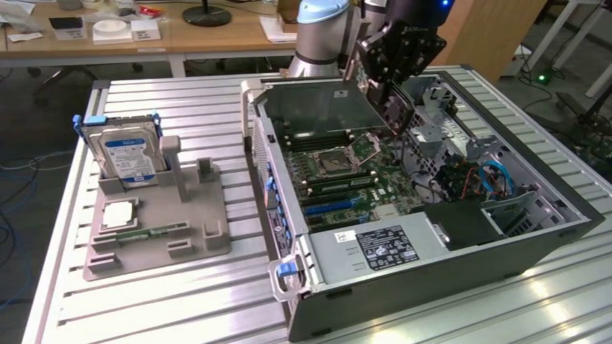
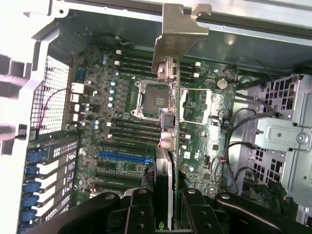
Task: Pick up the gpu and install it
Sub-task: 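Insert the gpu into the slot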
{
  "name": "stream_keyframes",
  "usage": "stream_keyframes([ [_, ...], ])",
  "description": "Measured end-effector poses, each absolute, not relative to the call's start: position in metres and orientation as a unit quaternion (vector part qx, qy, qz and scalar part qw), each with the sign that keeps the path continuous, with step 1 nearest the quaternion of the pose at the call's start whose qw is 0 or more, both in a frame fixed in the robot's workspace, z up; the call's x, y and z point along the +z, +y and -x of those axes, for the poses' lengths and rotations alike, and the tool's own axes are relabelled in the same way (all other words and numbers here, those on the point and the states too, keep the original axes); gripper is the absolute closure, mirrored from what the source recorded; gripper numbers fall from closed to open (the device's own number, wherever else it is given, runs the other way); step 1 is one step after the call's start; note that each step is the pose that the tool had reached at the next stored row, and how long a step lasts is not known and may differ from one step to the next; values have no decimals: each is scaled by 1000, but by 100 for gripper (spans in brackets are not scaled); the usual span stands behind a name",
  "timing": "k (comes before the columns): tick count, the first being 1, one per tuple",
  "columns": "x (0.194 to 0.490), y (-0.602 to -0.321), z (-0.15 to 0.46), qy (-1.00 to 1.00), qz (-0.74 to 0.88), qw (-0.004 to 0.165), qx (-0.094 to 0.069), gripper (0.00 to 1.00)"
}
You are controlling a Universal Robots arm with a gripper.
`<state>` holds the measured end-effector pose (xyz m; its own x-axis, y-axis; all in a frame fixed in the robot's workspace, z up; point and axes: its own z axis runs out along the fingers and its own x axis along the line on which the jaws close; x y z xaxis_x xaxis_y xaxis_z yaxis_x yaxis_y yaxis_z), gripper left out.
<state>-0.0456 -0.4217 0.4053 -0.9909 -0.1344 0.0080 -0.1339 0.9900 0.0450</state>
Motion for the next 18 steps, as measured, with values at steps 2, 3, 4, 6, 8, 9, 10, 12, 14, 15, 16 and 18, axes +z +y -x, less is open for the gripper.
stream_keyframes([
  [2,405,-422,46,-997,-77,6,-22,73],
  [3,405,-422,46,-996,-82,6,-22,73],
  [4,405,-422,46,-996,-87,6,-22,73],
  [6,405,-422,46,-995,-96,6,-22,73],
  [8,405,-422,46,-994,-107,6,-22,73],
  [9,405,-422,46,-993,-112,7,-22,73],
  [10,405,-422,46,-993,-116,7,-22,73],
  [12,405,-422,46,-992,-124,7,-22,73],
  [14,405,-423,46,-991,-132,7,-22,73],
  [15,405,-423,46,-991,-135,7,-22,73],
  [16,405,-423,46,-990,-138,7,-22,73],
  [18,405,-424,46,-989,-144,7,-22,73],
])
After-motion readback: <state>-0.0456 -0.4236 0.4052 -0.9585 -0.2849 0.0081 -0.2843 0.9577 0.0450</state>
